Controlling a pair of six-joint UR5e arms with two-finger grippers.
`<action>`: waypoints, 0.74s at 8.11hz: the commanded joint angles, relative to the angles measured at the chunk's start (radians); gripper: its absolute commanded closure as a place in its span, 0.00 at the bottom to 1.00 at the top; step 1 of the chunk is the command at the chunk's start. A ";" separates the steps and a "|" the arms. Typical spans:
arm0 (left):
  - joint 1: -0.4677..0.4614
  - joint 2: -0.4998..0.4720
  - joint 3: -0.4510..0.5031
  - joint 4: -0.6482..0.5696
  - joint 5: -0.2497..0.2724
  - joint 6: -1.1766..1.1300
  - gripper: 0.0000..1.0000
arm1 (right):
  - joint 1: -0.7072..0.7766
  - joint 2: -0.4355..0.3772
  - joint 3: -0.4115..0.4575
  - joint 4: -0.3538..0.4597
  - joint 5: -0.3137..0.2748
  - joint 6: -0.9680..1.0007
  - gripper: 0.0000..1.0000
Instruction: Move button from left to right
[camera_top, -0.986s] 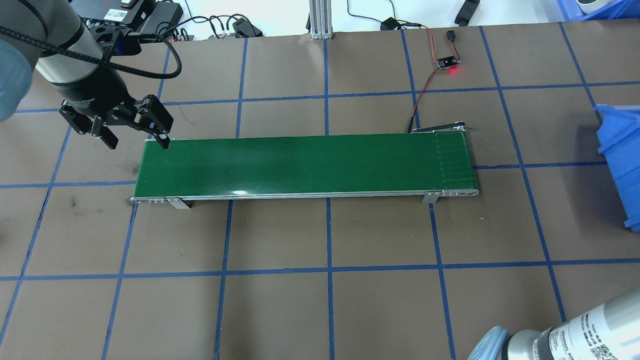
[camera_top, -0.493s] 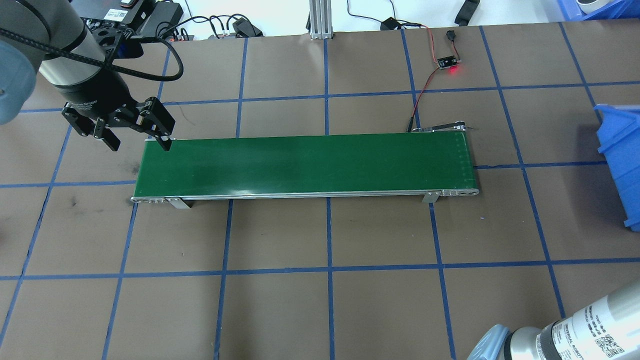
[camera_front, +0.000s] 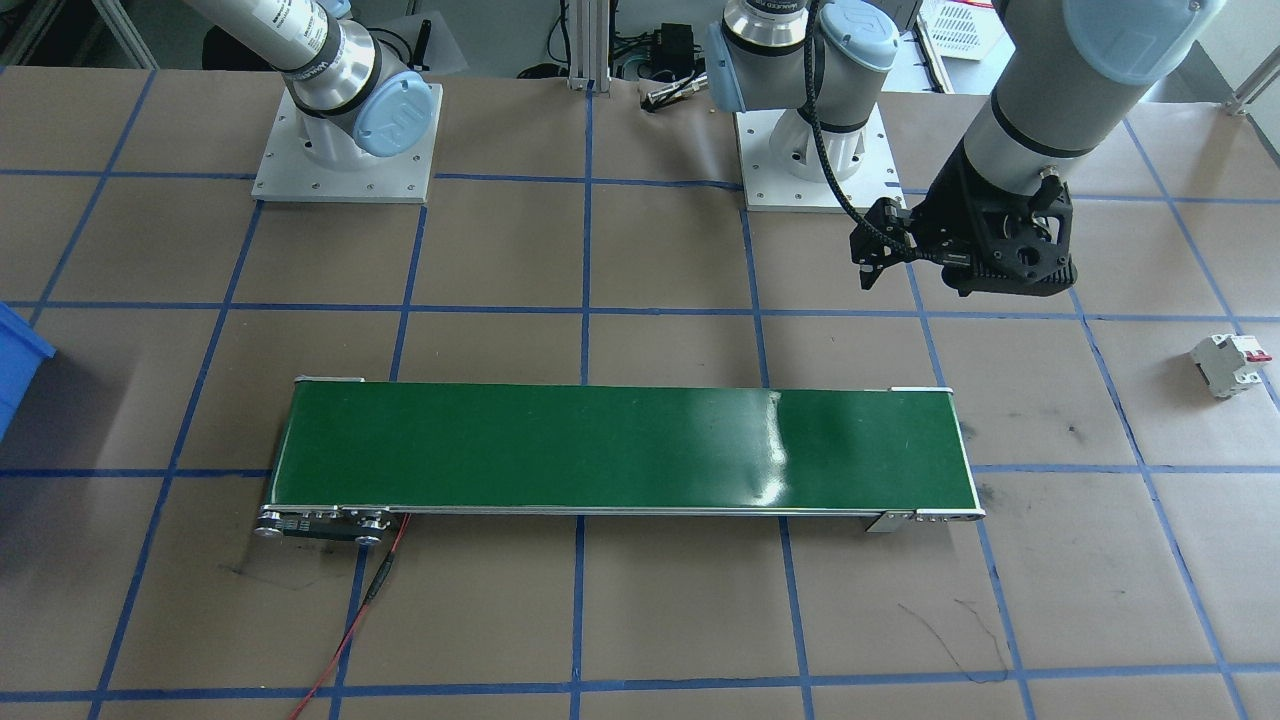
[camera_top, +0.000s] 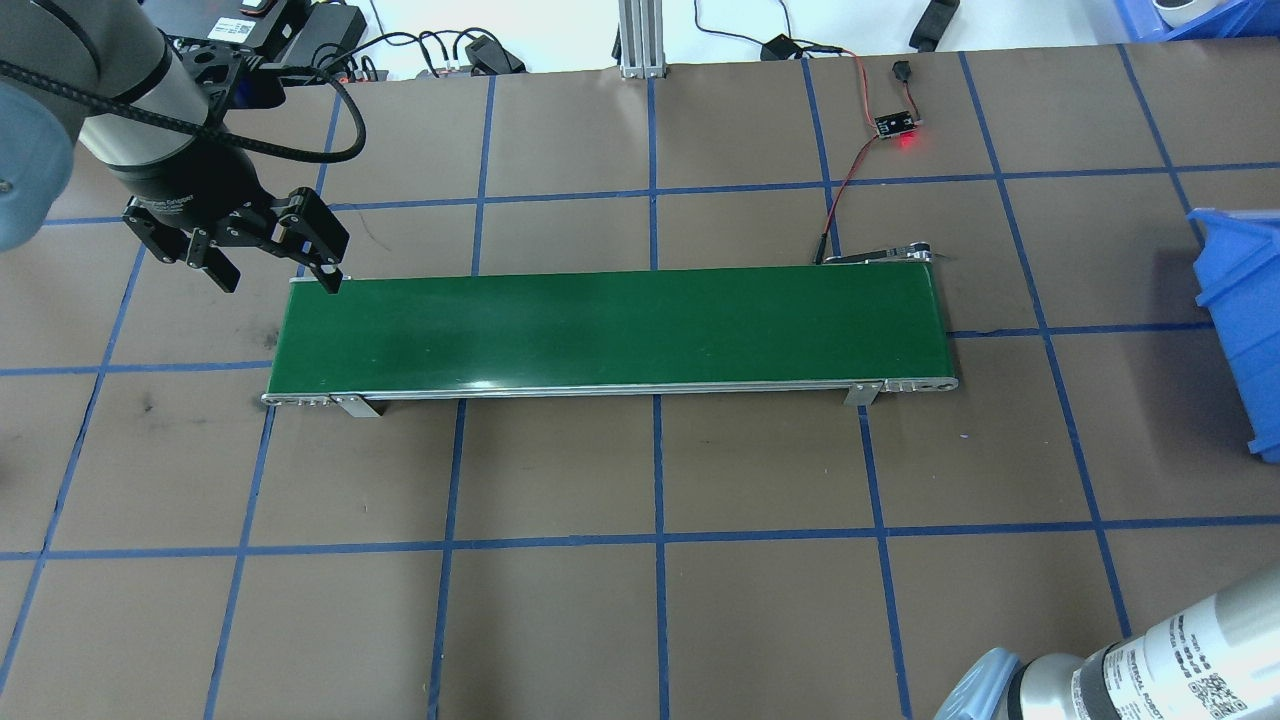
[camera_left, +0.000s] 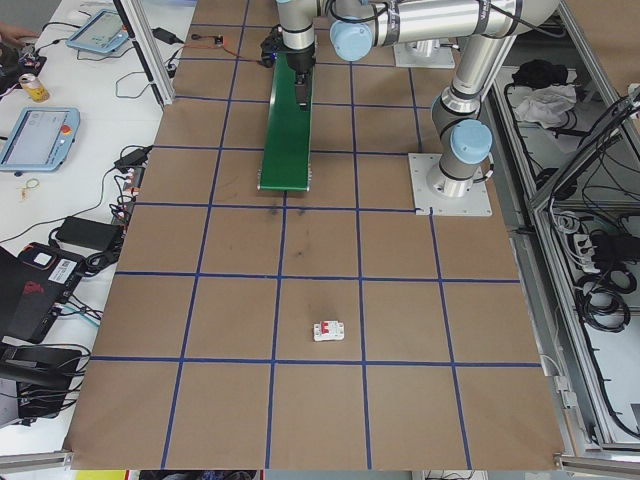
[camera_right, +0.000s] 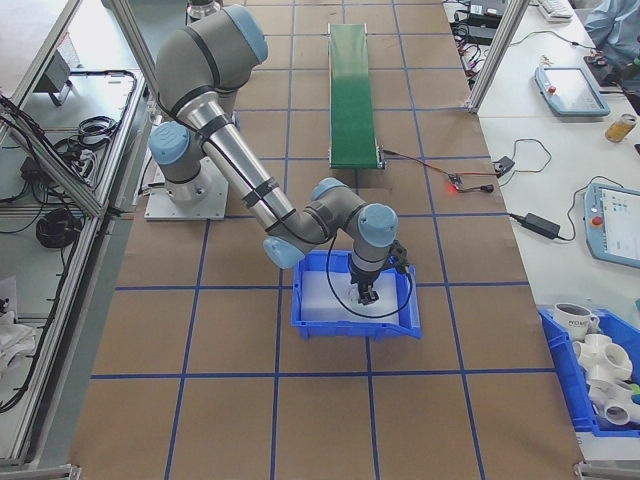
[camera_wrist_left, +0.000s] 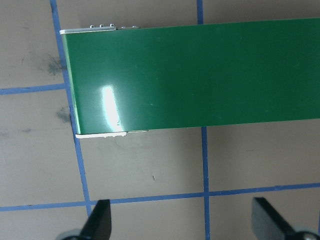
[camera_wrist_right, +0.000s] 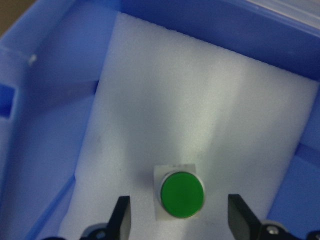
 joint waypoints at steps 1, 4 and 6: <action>0.000 0.000 0.002 0.003 0.001 0.003 0.00 | -0.006 -0.111 0.000 0.016 -0.008 -0.003 0.00; 0.000 0.000 -0.001 0.003 -0.004 0.003 0.00 | -0.004 -0.346 0.002 0.244 0.006 0.040 0.00; 0.000 0.000 -0.001 0.005 -0.002 0.003 0.00 | 0.116 -0.466 -0.017 0.370 0.001 0.231 0.00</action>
